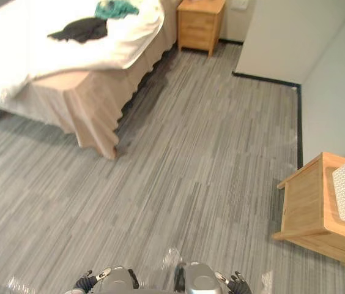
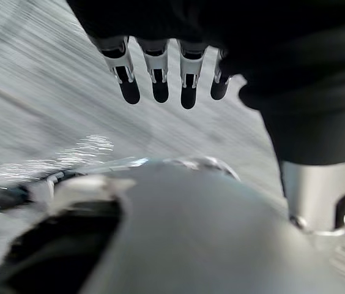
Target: Tidy the bed and pick cloth on bed and put in laundry
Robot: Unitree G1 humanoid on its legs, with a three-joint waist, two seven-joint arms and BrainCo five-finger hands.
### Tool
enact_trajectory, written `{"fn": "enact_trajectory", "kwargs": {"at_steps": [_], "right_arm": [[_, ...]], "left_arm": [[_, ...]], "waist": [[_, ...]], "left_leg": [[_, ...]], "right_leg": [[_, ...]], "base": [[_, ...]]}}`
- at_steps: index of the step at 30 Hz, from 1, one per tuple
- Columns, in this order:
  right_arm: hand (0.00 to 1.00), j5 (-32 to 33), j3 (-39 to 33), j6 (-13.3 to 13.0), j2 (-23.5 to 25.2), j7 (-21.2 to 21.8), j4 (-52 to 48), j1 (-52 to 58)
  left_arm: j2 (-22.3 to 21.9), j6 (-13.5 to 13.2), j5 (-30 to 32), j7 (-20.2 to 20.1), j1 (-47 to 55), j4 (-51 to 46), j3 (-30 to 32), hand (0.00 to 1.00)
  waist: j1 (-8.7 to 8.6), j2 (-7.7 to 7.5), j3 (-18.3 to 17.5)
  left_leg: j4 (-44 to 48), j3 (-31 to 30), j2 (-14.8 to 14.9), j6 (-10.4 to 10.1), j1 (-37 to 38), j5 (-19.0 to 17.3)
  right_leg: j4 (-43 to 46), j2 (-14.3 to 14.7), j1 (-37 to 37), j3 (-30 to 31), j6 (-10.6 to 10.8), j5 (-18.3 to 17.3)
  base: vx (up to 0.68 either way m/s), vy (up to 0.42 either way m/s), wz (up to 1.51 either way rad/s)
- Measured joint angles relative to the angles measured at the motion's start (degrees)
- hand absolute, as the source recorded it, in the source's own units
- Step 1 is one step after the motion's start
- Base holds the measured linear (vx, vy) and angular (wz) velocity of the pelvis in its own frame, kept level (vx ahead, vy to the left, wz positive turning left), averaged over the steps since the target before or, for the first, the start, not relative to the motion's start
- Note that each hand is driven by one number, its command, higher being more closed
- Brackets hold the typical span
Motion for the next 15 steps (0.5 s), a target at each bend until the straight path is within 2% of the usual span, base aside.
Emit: {"fn": "enact_trajectory", "kwargs": {"at_steps": [2, 3, 4, 5, 6, 7, 8, 9, 10, 11, 13, 14, 15], "right_arm": [[0.00, -0.2, -0.3, -1.2, 0.2, 0.4, 0.1, -1.1], [0.00, -0.2, -0.4, -1.4, 0.4, 0.7, 0.1, -1.4], [0.00, -0.3, -0.8, -1.6, 0.7, 0.8, 0.1, -2.4], [0.00, -0.5, -1.6, -1.8, 1.4, 1.3, -0.3, -2.6], [0.00, -0.6, -1.8, -2.2, 2.3, 1.4, -0.9, -2.0], [0.00, -0.6, -1.9, -2.2, 2.5, 1.5, -1.0, -1.9], [0.00, -0.7, -2.9, -2.4, 2.4, 1.6, -2.1, -0.5], [0.00, -1.3, -3.6, -2.4, 2.6, 1.4, -1.7, 0.2], [0.00, -1.9, -3.5, -2.4, 3.3, 1.4, -1.4, 0.2], [0.00, -2.9, -3.5, -2.4, 4.8, 1.2, -1.8, 0.5], [0.00, -3.3, -3.8, -2.5, 5.1, 0.9, -2.0, 0.4], [0.00, -5.2, -4.3, -2.1, 4.9, 0.4, -1.7, 0.4], [0.00, -5.2, -4.7, -2.1, 4.9, 0.1, -1.3, 0.4]], "left_arm": [[-0.2, -1.2, -0.2, 0.0, -0.4, -0.3, 0.8, 0.00], [-0.2, -1.3, -0.2, 0.0, -0.3, -0.6, 1.1, 0.00], [-0.2, -1.4, -0.2, 0.0, -0.3, -0.8, 1.7, 0.00], [-0.3, -1.7, -0.2, 0.0, -0.3, -0.9, 1.9, 0.00], [-0.6, -1.7, -0.1, 0.0, -0.2, -1.0, 2.5, 0.00], [-0.8, -1.7, -0.1, 0.0, -0.2, -1.0, 2.8, 0.00], [-1.6, -1.6, -0.1, 0.0, -0.1, -0.6, 3.3, 0.00], [-1.5, -1.6, -0.1, 0.0, -0.2, 0.3, 3.9, 0.00], [-0.7, -1.5, -0.1, 0.0, -0.2, 0.5, 4.4, 0.00], [0.0, -1.2, -0.1, 0.0, -0.2, 0.5, 4.3, 0.00], [0.2, -0.8, -0.1, 0.0, -0.4, 0.5, 4.4, 0.00], [0.2, -0.4, -0.2, 0.5, -0.4, 0.5, 4.3, 0.00], [0.3, -0.2, -0.2, 0.9, -0.4, 0.5, 4.1, 0.00]], "waist": [[1.43, -1.45, 0.6], [1.85, -1.99, 1.0], [2.48, -2.84, 1.5], [2.65, -3.63, 1.9], [2.62, -3.63, 1.7], [2.60, -3.45, 1.5], [2.62, -2.16, 0.8], [2.86, -2.13, 0.1], [2.86, -3.63, -0.5], [2.92, -5.16, -2.0], [3.62, -5.68, -2.7], [4.49, -5.95, -3.7], [4.43, -6.05, -4.1]], "left_leg": [[-5.8, -0.7, -5.7, 0.3, -4.2, -7.6], [-9.3, 0.3, -6.7, 0.3, -4.6, -8.6], [-16.8, 2.2, -8.2, 0.4, -4.7, -9.1], [-28.3, 5.1, -9.6, 0.1, -4.3, -8.0], [-42.1, 8.7, -10.4, 0.3, -4.0, -2.8], [-44.8, 9.5, -10.3, 0.3, -3.9, -1.2], [-53.4, 12.4, -9.8, 1.1, -3.2, 3.3], [-54.4, 14.3, -10.1, 7.2, -1.7, 10.1], [-54.0, 15.1, -11.6, 7.5, -1.2, 8.7], [-53.7, 16.1, -13.2, 7.5, -1.2, 6.4], [-53.5, 16.6, -14.5, 7.9, -0.7, 5.0], [-52.4, 16.6, -16.6, 8.9, 0.0, 1.7], [-51.9, 16.2, -17.4, 9.2, 0.4, 0.4]], "right_leg": [[-3.0, -1.7, 4.3, 5.1, 1.2, 1.0], [-3.7, -2.5, 5.5, 6.0, 1.5, 1.1], [-4.6, -4.0, 7.4, 6.7, 1.8, 1.3], [-6.0, -5.6, 9.4, 6.5, 3.6, 1.2], [-7.9, -6.8, 12.0, 5.4, 6.1, 0.5], [-8.3, -6.9, 12.8, 5.2, 6.8, 0.3], [-9.8, -6.6, 15.4, 4.1, 8.7, -0.6], [-10.8, -7.4, 18.6, 3.2, 10.3, -1.5], [-11.1, -8.7, 19.7, 2.5, 10.9, -1.2], [-11.0, -10.7, 19.3, 1.2, 12.7, 0.8], [-10.1, -12.2, 18.9, 1.0, 12.9, 3.0], [-4.5, -14.5, 17.1, 1.0, 14.6, 5.3], [-0.8, -15.3, 16.0, 0.9, 15.9, 6.0]], "base": [[0.21, 0.064, -1.17], [-0.04, 0.084, -1.02], [-0.12, 0.121, -0.80], [-0.16, 0.173, -0.79], [-0.12, 0.155, -0.52], [0.01, 0.198, -0.30], [0.27, 0.255, -0.06], [0.38, 0.300, 0.07], [0.56, 0.290, 0.16], [0.46, 0.218, 0.10], [0.53, 0.313, -0.02], [0.48, 0.335, 0.10], [0.42, 0.329, 0.37]]}}
